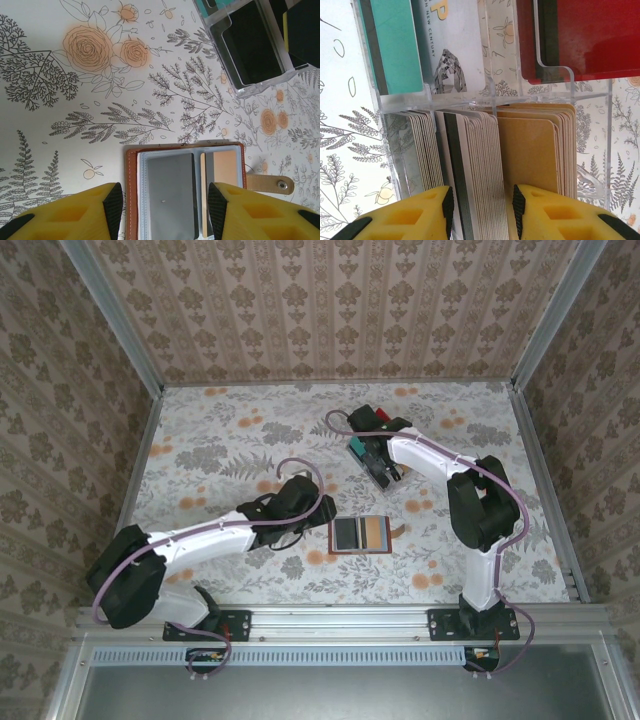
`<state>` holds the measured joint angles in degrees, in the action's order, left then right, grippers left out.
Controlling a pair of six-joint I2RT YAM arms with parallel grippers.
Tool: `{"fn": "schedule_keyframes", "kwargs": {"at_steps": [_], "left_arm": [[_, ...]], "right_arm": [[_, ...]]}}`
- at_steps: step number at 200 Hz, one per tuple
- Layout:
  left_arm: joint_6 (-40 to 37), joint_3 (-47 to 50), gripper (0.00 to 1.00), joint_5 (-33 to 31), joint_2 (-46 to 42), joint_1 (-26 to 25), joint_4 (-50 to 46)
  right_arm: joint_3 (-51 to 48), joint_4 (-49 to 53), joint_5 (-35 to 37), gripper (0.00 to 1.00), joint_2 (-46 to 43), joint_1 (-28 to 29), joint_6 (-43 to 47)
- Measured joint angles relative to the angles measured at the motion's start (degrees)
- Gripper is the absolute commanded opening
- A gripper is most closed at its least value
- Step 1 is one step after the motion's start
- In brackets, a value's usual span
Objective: Put the credit cards into the card holder
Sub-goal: Pick up the credit card from the storage box.
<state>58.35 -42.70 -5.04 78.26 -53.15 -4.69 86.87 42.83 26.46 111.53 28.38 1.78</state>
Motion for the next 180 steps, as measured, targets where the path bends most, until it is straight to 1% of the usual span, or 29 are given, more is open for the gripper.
{"fn": "schedule_keyframes", "kwargs": {"at_steps": [65,84,151,180], "left_arm": [[0.0,0.7,0.51,-0.2,-1.1,0.0,0.0],[0.0,0.7,0.51,-0.2,-1.1,0.0,0.0],[0.0,0.7,0.51,-0.2,-1.1,0.0,0.0],[0.1,0.7,0.51,-0.2,-1.1,0.0,0.0]], "right_arm": [[-0.2,-0.5,1.7,0.35,0.0,0.0,0.3],[-0.3,-0.6,2.1,0.31,0.0,0.0,0.8],[-1.1,-1.3,3.5,0.28,0.0,0.0,1.1],[-1.5,-2.0,4.2,0.30,-0.1,0.0,1.3]]}}
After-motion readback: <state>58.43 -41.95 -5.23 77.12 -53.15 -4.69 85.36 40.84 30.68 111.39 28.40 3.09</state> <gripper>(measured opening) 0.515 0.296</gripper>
